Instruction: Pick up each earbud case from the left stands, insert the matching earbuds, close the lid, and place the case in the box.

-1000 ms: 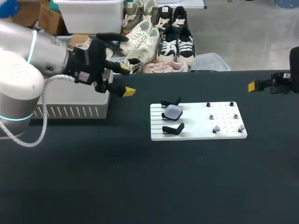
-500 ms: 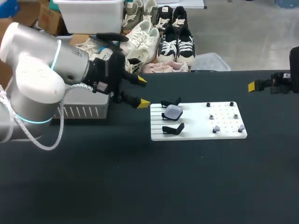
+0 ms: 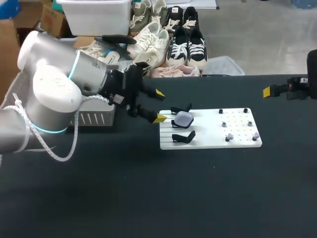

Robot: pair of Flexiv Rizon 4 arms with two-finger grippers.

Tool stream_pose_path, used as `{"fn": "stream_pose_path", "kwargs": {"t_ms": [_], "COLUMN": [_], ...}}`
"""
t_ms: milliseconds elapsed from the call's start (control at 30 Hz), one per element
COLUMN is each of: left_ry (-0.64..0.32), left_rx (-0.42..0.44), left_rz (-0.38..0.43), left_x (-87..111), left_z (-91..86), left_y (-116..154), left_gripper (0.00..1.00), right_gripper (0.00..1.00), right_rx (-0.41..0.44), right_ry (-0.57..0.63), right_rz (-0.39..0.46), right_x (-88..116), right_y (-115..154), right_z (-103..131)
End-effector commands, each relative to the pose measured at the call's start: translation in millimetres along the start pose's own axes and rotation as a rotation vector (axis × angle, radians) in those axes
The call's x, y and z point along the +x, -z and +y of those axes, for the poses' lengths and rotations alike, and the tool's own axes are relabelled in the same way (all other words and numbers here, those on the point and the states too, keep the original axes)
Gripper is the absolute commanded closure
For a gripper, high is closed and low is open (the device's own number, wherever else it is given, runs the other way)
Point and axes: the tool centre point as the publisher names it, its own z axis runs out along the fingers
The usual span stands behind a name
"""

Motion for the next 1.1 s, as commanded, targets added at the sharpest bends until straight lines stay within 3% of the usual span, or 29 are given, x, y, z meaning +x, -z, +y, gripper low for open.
{"fn": "stream_pose_path", "kwargs": {"t_ms": [33,600,700,800,933,1100], "left_ry": [0.011,0.045,0.047,0.050,0.052,0.050], "left_rx": [0.026,0.063,0.065,0.063,0.061,0.065], "left_rz": [0.000,-0.020,-0.022,-0.024,-0.028,-0.031], "left_x": [4.6,17.3,19.0,19.8,20.4,20.9], "left_z": [9.5,-3.7,-4.0,-1.8,1.2,2.3], "left_y": [-12,-38,-40,-43,-47,-51], "left_gripper": [0.00,0.02,0.06,0.21,0.30,0.31], "right_gripper": [0.00,0.00,0.00,0.00,0.00,0.00], "right_rx": [0.000,0.000,0.000,0.000,0.000,0.000], "right_ry": [0.000,0.000,0.000,0.000,0.000,0.000], "right_rz": [0.000,0.000,0.000,0.000,0.000,0.000], "right_x": [0,0,0,0,0,0], "right_y": [0,0,0,0,0,0], "right_z": [0,0,0,0,0,0]}}
